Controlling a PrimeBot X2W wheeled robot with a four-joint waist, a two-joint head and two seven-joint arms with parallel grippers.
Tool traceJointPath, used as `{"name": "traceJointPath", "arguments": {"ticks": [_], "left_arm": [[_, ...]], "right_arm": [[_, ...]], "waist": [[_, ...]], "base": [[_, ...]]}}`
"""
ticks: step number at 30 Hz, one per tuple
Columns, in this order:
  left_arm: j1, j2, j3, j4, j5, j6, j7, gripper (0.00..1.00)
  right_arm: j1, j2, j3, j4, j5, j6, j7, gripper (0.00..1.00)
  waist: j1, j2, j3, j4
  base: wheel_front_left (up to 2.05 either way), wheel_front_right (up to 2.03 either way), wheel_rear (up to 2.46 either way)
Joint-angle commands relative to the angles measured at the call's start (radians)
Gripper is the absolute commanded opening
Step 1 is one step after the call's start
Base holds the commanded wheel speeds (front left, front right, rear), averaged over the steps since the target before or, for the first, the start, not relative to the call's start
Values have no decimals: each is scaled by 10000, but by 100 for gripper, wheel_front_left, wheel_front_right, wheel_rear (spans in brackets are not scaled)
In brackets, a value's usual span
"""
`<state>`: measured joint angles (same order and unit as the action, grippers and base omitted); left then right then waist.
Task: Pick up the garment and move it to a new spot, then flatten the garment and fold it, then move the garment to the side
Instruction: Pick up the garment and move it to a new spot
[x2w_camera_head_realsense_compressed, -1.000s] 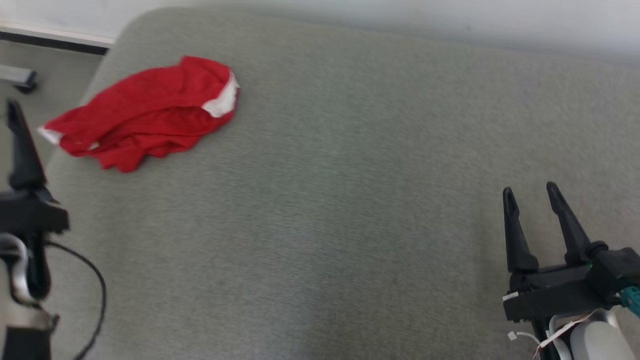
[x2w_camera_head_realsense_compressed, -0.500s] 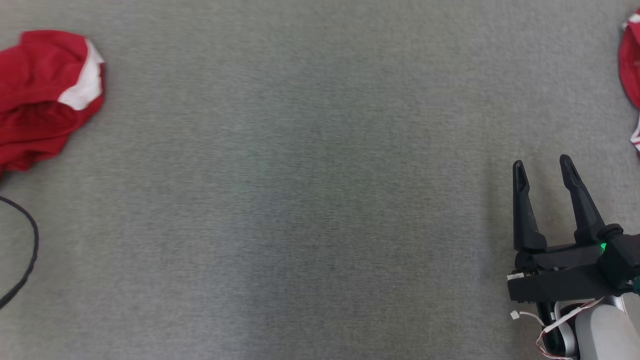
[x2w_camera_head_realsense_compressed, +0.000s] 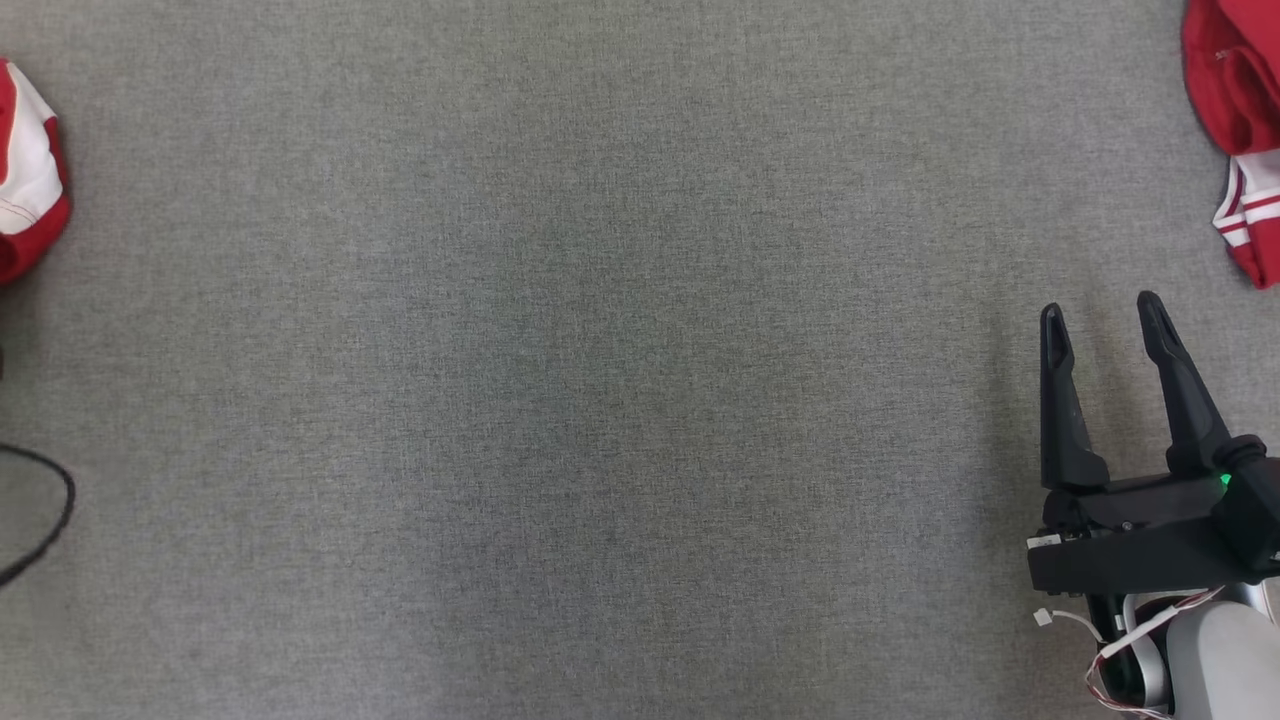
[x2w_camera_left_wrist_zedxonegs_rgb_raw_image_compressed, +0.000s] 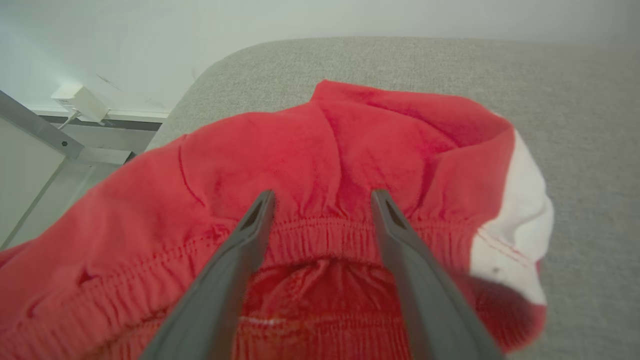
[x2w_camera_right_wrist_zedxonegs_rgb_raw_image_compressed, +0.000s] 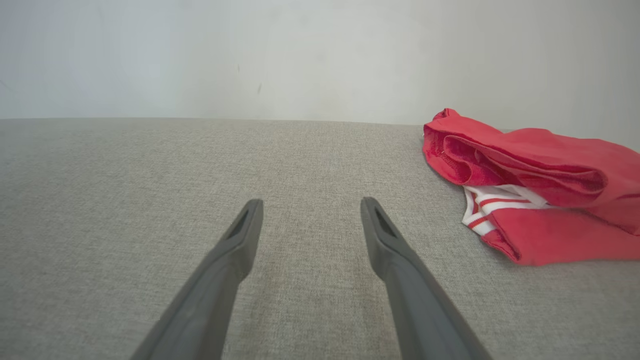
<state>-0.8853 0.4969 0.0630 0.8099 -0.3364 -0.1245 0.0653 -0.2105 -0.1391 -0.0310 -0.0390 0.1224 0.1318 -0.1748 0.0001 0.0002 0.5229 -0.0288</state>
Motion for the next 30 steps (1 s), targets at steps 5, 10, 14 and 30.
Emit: {"name": "traceJointPath", "arguments": {"ticks": [5, 10, 14, 30], "left_arm": [[-332, 65, -172, 906, -202, -53, 1328, 100], [-464, -29, -223, 1672, -509, 16, 2752, 0], [-671, 23, -257, 1553, -476, 110, 2620, 0], [-1616, -208, -1120, -1995, 183, 81, -1557, 0]], "right_arm": [[-97, 48, 50, -117, -95, -26, 103, 100], [-74, 43, 93, -181, -99, -26, 149, 100], [6, 55, 84, -184, -96, -26, 180, 100], [125, 415, 244, 743, 293, -26, -366, 100]], "waist": [[-1, -2, -73, -3], [-1, -2, -175, -30], [-1, -2, -276, -33], [-1, -2, -1520, -248]], "base": [[0, 0, 0], [0, 0, 0], [0, 0, 0], [0, 0, 0]]}}
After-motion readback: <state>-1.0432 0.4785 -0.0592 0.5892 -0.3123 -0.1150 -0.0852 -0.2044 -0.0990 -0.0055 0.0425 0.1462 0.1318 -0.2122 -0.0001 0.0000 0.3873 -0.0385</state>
